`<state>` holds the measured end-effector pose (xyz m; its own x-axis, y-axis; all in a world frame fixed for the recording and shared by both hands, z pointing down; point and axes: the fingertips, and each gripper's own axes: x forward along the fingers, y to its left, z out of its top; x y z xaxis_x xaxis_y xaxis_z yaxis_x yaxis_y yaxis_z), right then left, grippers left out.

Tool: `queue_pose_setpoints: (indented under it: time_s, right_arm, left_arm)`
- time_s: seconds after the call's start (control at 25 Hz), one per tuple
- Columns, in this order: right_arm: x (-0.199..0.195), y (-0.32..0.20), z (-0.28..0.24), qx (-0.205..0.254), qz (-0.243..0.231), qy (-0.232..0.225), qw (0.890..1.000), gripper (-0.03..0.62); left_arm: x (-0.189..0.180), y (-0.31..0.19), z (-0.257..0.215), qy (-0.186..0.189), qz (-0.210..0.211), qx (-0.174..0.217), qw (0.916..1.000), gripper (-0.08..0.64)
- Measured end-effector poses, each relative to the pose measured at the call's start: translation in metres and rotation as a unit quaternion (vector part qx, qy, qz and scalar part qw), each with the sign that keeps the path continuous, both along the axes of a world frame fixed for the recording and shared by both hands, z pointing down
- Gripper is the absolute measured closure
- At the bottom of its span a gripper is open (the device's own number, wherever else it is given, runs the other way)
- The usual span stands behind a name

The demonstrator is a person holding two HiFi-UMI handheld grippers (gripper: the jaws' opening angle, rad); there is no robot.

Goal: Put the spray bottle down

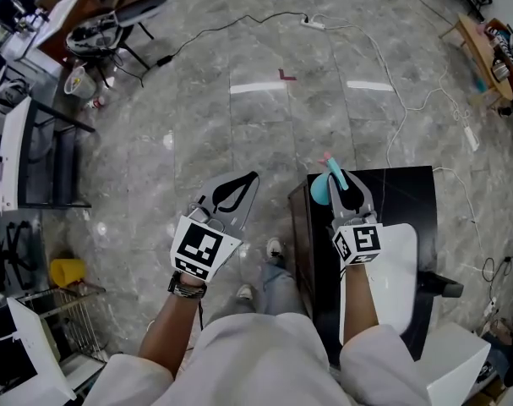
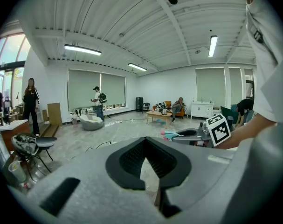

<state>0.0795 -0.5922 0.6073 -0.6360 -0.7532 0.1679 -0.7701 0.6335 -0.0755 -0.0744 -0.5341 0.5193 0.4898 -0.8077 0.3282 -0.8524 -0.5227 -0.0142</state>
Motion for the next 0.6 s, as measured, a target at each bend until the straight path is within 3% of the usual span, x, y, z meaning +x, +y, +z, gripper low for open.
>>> queue_pose_setpoints:
  time_s: [0.6]
  right_arm:
    - [0.0018,0.0062,0.0056,-0.015,0.007,-0.013,1.0,0.463]
  left_arm:
    - [0.0037,0.0045,0.001,0.004,0.01,-0.002,0.9999,0.557]
